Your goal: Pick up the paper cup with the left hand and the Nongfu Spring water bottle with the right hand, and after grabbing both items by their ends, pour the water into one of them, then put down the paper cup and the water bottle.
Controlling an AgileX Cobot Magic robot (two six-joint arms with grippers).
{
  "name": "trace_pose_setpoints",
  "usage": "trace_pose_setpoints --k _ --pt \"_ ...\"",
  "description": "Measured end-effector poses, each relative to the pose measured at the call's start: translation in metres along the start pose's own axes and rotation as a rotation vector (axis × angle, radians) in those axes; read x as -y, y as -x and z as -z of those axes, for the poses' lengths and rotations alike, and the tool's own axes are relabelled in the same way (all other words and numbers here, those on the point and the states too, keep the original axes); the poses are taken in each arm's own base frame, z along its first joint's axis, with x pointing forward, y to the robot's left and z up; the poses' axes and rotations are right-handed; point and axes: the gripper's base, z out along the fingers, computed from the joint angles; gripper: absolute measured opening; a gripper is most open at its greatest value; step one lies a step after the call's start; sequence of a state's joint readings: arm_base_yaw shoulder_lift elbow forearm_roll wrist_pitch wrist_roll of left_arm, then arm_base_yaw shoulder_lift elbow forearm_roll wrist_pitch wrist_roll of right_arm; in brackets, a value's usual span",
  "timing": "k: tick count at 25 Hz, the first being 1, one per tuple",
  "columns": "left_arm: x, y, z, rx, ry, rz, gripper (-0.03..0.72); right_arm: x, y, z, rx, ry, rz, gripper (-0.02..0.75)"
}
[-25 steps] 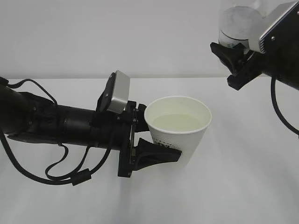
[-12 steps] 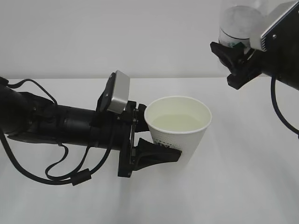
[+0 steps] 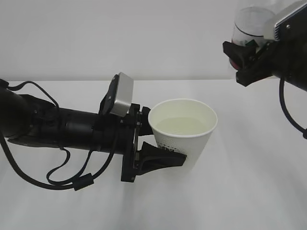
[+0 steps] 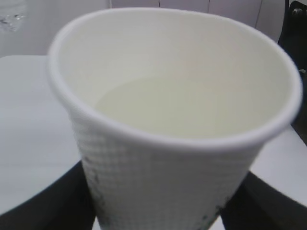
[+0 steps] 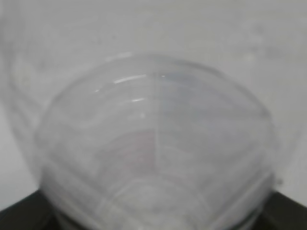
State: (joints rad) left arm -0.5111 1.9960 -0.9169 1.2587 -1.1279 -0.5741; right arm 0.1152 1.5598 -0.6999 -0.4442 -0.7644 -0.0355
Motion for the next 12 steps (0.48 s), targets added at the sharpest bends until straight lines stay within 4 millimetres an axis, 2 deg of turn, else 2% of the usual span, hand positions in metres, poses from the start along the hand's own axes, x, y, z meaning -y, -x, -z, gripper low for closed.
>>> trace_pose_setpoints --k 12 --pt "0.0 0.0 0.0 0.0 0.0 0.0 0.517 0.011 -0.011 0.001 -0.115 -0.135 -0.166 0.503"
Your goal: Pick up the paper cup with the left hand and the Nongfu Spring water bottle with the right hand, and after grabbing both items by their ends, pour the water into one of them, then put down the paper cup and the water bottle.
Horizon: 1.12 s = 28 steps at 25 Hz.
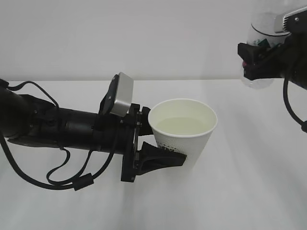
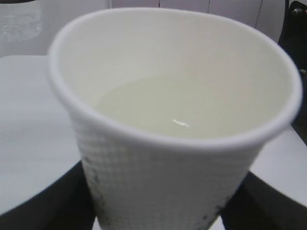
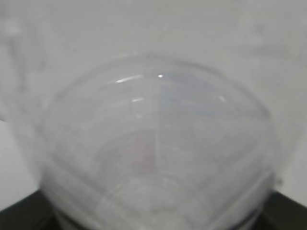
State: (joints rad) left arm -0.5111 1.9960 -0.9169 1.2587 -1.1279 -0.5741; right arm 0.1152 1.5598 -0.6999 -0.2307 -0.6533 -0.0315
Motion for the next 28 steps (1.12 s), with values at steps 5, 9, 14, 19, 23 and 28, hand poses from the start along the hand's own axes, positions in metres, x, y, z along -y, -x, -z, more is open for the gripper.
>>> trace_pose_setpoints --k 5,9,14,19,23,28 --pt "0.0 0.0 0.0 0.0 0.0 0.0 0.517 0.003 -0.003 0.0 -0.035 -0.039 -0.041 0.503" --pt "0.0 0.0 0.0 0.0 0.0 0.0 0.517 0.007 -0.006 0.0 -0.054 -0.075 -0.057 0.503" --pt "0.0 0.0 0.0 0.0 0.0 0.0 0.517 0.008 -0.018 -0.005 -0.096 -0.1 -0.078 0.503" --pt "0.0 0.0 0.0 0.0 0.0 0.0 0.516 0.005 -0.038 -0.013 -0.156 -0.094 -0.084 0.503" --pt "0.0 0.0 0.0 0.0 0.0 0.0 0.516 0.006 -0.05 -0.019 -0.171 -0.124 -0.121 0.503" --pt "0.0 0.0 0.0 0.0 0.0 0.0 0.516 0.007 -0.059 -0.024 -0.139 -0.156 -0.144 0.503"
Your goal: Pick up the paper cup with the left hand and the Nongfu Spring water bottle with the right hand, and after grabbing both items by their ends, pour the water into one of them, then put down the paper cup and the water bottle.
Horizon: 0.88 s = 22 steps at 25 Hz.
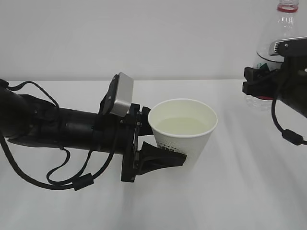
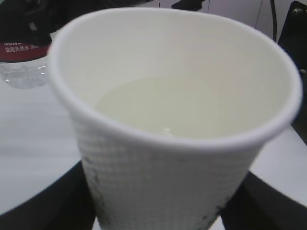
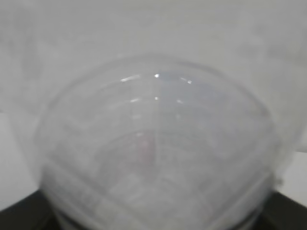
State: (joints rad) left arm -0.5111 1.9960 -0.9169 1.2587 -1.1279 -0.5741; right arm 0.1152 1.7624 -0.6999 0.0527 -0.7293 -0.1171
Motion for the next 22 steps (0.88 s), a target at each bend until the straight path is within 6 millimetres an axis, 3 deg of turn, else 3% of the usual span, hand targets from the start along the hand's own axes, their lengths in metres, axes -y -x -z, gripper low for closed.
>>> trace_pose_setpoints --k 22 --pt "0.0 0.0 0.0 0.0 0.0 0.0 0.516 -0.002 -0.046 -0.024 0.022 -0.024 -0.003 0.503"
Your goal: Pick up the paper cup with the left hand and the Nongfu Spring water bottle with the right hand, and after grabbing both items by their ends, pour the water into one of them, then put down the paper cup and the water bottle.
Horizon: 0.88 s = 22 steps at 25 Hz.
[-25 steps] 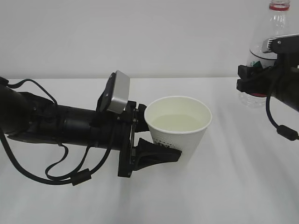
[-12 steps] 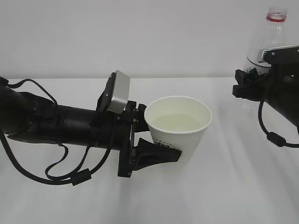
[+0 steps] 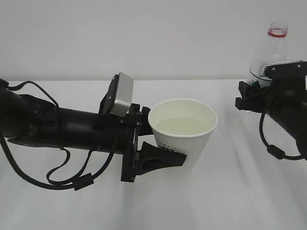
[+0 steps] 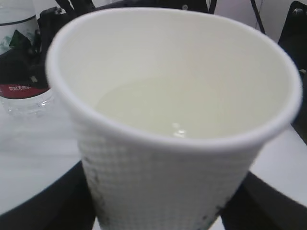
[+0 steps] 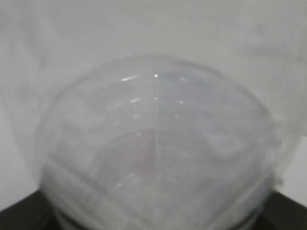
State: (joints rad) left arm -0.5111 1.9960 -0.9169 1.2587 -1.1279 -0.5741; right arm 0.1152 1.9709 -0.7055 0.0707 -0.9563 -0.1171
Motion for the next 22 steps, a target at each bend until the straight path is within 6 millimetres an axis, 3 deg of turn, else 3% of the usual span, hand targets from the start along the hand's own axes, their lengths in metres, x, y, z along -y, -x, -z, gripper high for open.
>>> trace_pose_setpoints --k 22 --pt "0.0 0.0 0.0 -0.001 0.001 0.0 0.512 -0.004 -0.038 -0.03 0.009 -0.007 0.005 0.503"
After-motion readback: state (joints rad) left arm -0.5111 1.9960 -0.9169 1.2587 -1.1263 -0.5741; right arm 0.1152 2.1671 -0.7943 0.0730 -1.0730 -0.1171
